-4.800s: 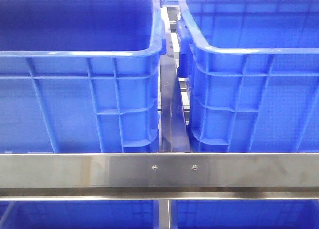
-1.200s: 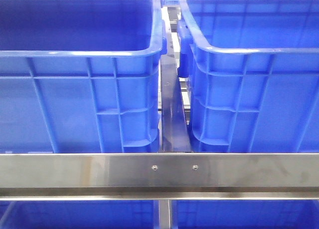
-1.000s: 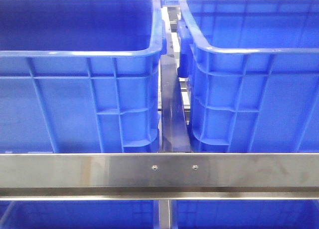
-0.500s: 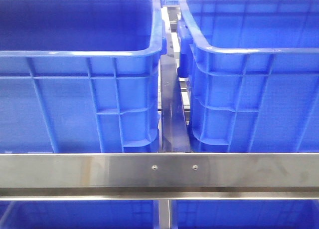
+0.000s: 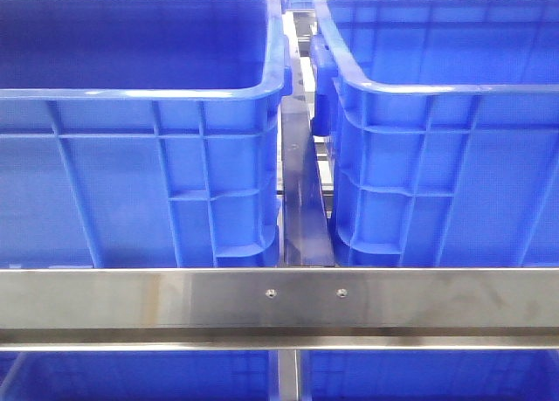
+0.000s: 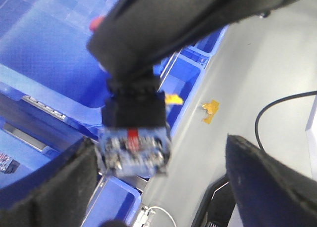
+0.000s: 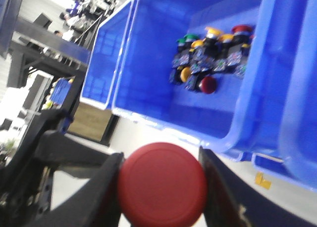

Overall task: Pick red and yellow buttons and place in box
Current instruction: 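Carry the red button with the right gripper over the empty bin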

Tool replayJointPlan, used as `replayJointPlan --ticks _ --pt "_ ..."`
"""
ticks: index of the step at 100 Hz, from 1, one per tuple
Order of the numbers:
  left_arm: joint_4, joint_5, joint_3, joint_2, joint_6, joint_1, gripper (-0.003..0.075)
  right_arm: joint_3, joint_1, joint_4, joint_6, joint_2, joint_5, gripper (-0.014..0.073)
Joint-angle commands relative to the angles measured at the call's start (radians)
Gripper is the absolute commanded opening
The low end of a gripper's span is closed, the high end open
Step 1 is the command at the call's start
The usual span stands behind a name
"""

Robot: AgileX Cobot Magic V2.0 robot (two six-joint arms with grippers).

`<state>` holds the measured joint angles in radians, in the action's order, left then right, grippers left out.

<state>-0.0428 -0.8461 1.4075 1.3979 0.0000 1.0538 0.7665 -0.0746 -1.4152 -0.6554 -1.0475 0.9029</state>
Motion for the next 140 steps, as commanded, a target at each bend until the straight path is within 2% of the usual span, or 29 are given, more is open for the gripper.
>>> replayJointPlan --ticks 1,20,48,77,110,131,140 --pt "-0.007 0.063 0.035 -0.040 -0.024 -0.016 0.0515 0.037 0.023 -0.070 -0.022 0.008 -0.023 0.0059" --pt "-0.007 0.092 0.035 -0.066 -0.072 -0.125 0.0515 0.037 0.078 -0.088 -0.052 0.008 -0.028 0.0059" --pt "-0.007 0.094 -0.001 -0.148 -0.095 -0.373 0.0515 0.037 0.127 -0.088 -0.069 0.008 -0.031 0.0059" --pt "-0.011 0.139 -0.214 -0.349 -0.128 -0.614 0.0514 0.037 0.135 -0.088 -0.077 0.008 -0.049 0.0059" --pt "-0.013 0.168 -0.438 -0.626 -0.128 -0.948 0.0514 0.037 0.135 -0.088 -0.077 0.008 -0.087 0.0059" --pt "-0.013 0.176 -0.552 -0.780 -0.128 -1.030 0.0508 0.037 0.135 -0.088 -0.086 0.008 -0.138 0.0059" --pt "-0.013 0.176 -0.581 -0.829 -0.128 -1.030 0.0447 0.037 0.135 -0.088 -0.097 0.008 -0.187 0.0059"
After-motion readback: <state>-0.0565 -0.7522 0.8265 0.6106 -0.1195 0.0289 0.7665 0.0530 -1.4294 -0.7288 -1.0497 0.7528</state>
